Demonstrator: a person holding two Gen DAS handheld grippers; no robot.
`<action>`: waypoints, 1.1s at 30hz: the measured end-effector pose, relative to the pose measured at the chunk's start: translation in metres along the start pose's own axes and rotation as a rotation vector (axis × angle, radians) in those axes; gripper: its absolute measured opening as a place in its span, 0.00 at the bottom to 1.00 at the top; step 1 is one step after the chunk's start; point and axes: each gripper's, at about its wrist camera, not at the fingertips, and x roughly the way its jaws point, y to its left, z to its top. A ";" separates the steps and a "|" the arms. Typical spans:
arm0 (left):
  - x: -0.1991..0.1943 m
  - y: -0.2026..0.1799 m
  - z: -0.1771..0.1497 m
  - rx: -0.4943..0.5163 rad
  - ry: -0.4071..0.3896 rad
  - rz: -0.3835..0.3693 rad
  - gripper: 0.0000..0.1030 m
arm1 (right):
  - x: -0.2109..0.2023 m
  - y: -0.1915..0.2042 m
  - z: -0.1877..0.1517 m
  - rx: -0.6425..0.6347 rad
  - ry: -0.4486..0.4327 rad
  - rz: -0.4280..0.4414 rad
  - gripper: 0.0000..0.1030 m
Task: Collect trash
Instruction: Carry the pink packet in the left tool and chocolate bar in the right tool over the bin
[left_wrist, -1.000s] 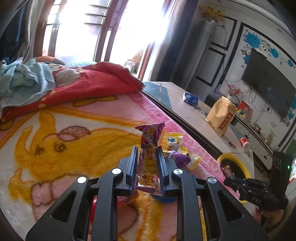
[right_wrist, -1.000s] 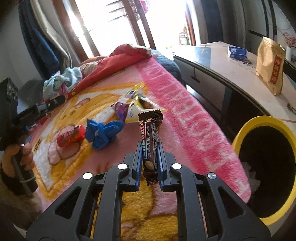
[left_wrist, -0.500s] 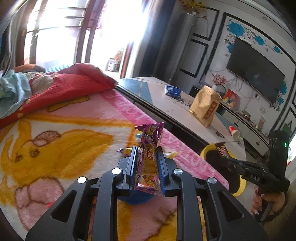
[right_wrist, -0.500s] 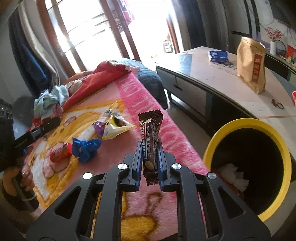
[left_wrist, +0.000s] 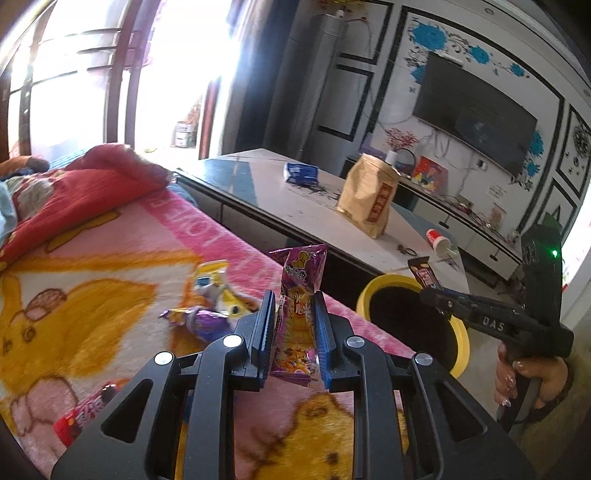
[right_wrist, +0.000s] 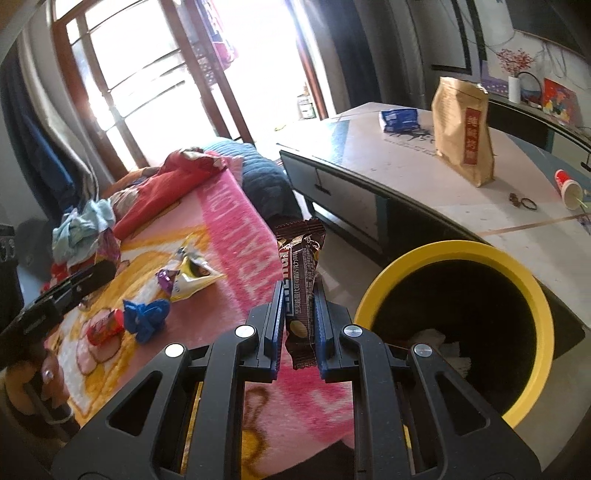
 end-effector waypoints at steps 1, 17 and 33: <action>0.001 -0.003 0.000 0.004 0.002 -0.007 0.19 | -0.002 -0.003 0.001 0.005 -0.004 -0.006 0.09; 0.024 -0.057 -0.006 0.096 0.041 -0.108 0.19 | -0.022 -0.045 0.003 0.076 -0.043 -0.095 0.09; 0.046 -0.102 -0.011 0.174 0.075 -0.183 0.19 | -0.037 -0.087 0.003 0.150 -0.059 -0.192 0.09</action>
